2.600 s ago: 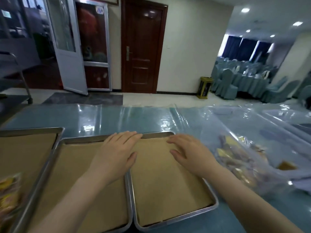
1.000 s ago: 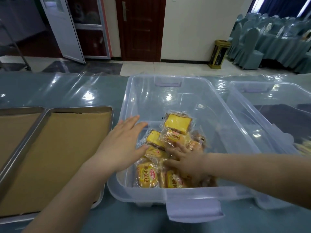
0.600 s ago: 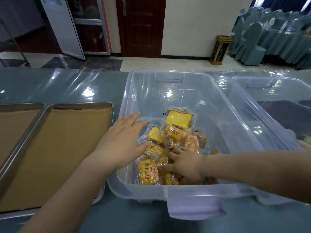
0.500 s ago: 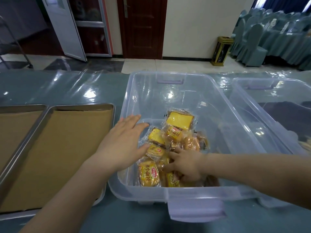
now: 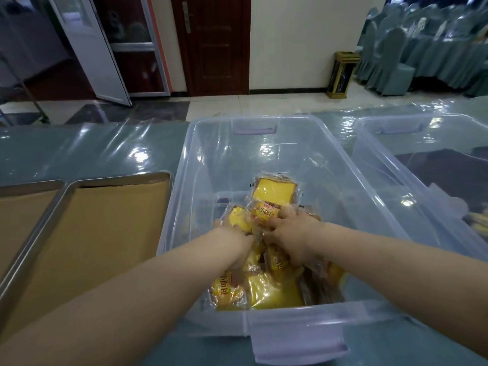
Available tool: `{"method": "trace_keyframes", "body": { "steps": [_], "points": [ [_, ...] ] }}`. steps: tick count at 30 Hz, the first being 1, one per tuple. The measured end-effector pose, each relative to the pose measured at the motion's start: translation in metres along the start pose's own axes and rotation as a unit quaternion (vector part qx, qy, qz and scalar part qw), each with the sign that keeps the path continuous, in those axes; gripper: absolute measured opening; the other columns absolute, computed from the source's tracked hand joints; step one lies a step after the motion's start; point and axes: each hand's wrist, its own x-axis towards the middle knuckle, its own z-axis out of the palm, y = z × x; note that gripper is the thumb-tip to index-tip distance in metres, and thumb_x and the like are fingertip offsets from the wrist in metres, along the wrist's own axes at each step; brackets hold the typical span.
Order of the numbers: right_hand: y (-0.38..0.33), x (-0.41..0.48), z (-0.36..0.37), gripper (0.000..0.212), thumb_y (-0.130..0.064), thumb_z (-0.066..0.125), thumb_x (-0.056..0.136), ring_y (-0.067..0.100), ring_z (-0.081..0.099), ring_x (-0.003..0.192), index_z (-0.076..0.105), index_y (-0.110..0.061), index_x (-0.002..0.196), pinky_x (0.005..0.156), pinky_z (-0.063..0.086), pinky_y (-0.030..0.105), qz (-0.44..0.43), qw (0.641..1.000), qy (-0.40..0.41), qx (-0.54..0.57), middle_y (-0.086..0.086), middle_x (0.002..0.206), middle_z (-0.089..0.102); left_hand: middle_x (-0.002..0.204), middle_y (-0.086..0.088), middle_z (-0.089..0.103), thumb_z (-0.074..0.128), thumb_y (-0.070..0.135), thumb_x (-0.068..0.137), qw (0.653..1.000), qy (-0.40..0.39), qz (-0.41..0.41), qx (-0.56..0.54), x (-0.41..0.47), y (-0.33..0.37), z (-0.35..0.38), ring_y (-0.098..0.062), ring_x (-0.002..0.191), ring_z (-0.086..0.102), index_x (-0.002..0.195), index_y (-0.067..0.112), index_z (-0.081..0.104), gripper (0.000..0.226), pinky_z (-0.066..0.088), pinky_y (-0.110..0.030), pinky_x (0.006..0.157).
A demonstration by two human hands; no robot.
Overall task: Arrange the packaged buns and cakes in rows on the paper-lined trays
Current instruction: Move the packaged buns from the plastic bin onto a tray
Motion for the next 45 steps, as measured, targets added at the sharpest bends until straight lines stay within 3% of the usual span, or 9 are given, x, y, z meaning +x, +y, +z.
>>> {"method": "trace_keyframes", "body": {
  "steps": [3,6,12,17,21,26,33,38,45],
  "points": [
    [0.005,0.004,0.005,0.079,-0.029,0.073,0.076,0.038,0.024,0.131,0.032,-0.036,0.142,0.099,0.037,0.052,0.030,0.999,-0.005,0.026,0.007,0.144,0.029,0.156,-0.016,-0.003,0.077,0.036,0.075,0.995,-0.086,-0.010,-0.039,0.012,0.005,0.015,-0.042,0.139,0.016,0.148,0.034,-0.006,0.111,0.034,-0.055,0.104],
    [0.008,0.008,0.008,0.083,-0.024,0.073,0.077,0.042,0.013,0.137,0.026,-0.037,0.145,0.103,0.034,0.061,0.046,0.997,-0.023,0.051,0.007,0.149,0.021,0.154,-0.020,-0.015,0.077,0.022,0.075,0.996,-0.086,0.003,-0.014,0.017,0.002,0.024,-0.046,0.137,0.019,0.147,0.039,-0.007,0.112,0.041,-0.057,0.098],
    [0.015,0.009,0.006,0.084,-0.020,0.072,0.078,0.044,0.011,0.140,0.025,-0.038,0.146,0.104,0.033,0.062,0.069,0.994,-0.042,0.068,0.007,0.157,0.004,0.132,-0.021,0.040,0.060,0.003,0.086,0.997,-0.010,0.038,0.062,0.023,0.000,0.021,-0.037,0.113,0.049,0.139,0.016,0.029,0.063,0.043,-0.039,0.069],
    [0.020,0.012,0.009,0.093,-0.018,0.070,0.081,0.045,-0.004,0.142,0.011,-0.039,0.149,0.104,0.030,0.065,0.103,0.990,-0.047,0.088,0.003,0.159,-0.016,0.129,-0.015,0.046,0.050,0.004,0.091,0.995,0.050,0.021,0.087,0.025,0.001,0.017,-0.035,0.112,0.051,0.137,0.016,0.034,0.050,0.047,-0.043,0.078],
    [0.023,0.014,0.013,0.092,-0.018,0.070,0.078,0.043,-0.001,0.143,0.014,-0.043,0.148,0.104,0.030,0.066,0.096,0.988,-0.053,0.111,-0.005,0.159,-0.003,0.130,-0.016,0.043,0.053,0.013,0.091,0.980,0.136,-0.013,0.147,0.029,-0.005,0.012,-0.036,0.110,0.051,0.139,0.018,0.029,0.053,0.045,-0.044,0.086],
    [0.023,0.015,0.014,0.074,-0.025,0.070,0.077,0.036,0.033,0.128,0.034,-0.033,0.141,0.093,0.046,0.052,0.085,0.993,-0.008,0.081,0.008,0.146,0.029,0.137,-0.019,0.034,0.055,0.015,0.088,0.966,0.209,-0.080,0.126,0.028,-0.010,0.007,-0.039,0.115,0.046,0.135,0.013,0.030,0.053,0.041,-0.047,0.091],
    [0.030,0.011,0.006,0.065,-0.023,0.063,0.080,0.032,0.040,0.116,0.035,-0.031,0.139,0.085,0.048,0.041,0.116,0.987,0.033,0.104,0.005,0.124,0.046,0.152,-0.022,0.009,0.048,0.016,0.091,0.946,0.297,-0.128,0.038,0.026,-0.018,0.000,-0.041,0.118,0.043,0.140,0.017,0.020,0.057,0.039,-0.045,0.091],
    [0.052,0.006,-0.008,0.043,-0.021,0.060,0.078,0.028,0.038,0.108,0.045,-0.030,0.117,0.065,0.042,0.036,0.171,0.956,0.156,0.180,0.002,0.113,0.045,0.154,-0.015,0.009,0.052,0.012,0.087,0.907,0.394,-0.138,-0.063,0.021,-0.031,-0.014,-0.040,0.119,0.041,0.140,0.024,0.022,0.062,0.035,-0.046,0.094],
    [0.056,0.001,-0.022,0.047,-0.021,0.065,0.077,0.027,0.036,0.110,0.049,-0.028,0.121,0.076,0.042,0.034,0.170,0.908,0.332,0.193,0.000,0.118,0.045,0.155,-0.009,0.013,0.058,0.006,0.081,0.843,0.505,-0.114,-0.150,0.002,-0.053,-0.034,-0.037,0.122,0.040,0.138,0.029,0.030,0.067,0.031,-0.049,0.101]
  ]
}}
